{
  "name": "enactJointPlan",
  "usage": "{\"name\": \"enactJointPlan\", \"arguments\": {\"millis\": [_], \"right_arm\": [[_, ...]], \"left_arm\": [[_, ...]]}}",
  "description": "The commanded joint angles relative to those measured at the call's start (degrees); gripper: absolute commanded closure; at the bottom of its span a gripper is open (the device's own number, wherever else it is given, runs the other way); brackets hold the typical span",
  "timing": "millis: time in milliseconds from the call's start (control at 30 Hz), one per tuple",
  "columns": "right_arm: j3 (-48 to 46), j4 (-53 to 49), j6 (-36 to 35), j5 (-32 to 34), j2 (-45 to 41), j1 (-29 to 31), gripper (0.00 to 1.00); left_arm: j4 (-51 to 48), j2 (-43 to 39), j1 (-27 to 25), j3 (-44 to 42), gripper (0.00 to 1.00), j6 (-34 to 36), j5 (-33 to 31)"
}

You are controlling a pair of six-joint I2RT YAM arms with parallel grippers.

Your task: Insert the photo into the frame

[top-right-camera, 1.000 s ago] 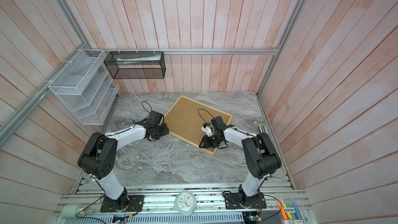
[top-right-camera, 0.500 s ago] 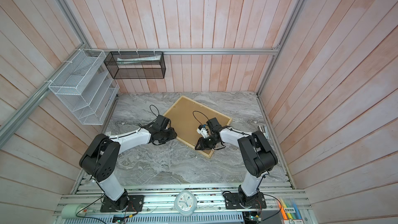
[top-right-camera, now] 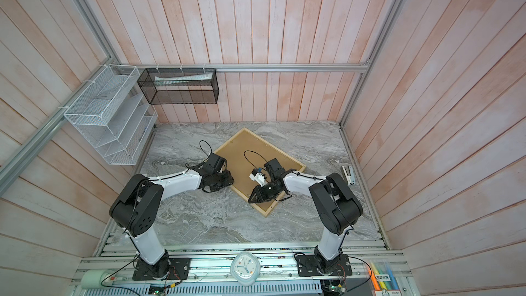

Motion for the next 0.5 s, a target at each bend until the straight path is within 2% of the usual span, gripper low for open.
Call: {"name": "enactJointPlan", "arguments": {"millis": [0,200,467], "right_arm": [[1.04,1.2,0.14,-4.79,-0.69,0.8,0.68],[1.68,1.47,0.49,1.72,-5.42,-0.82,0.68],[-0.21,5.06,3.61,7.25,-13.79,-6.83,0.68]], "left_arm": [[-0.88,1.65,-0.17,1.25,0.44,1.12,0.07],[-2.92,2.77,-0.24,2.56,0.53,3.33,-0.33],[-10.14,7.81,-0.24,9.12,0.59,11.07,-3.5]]}}
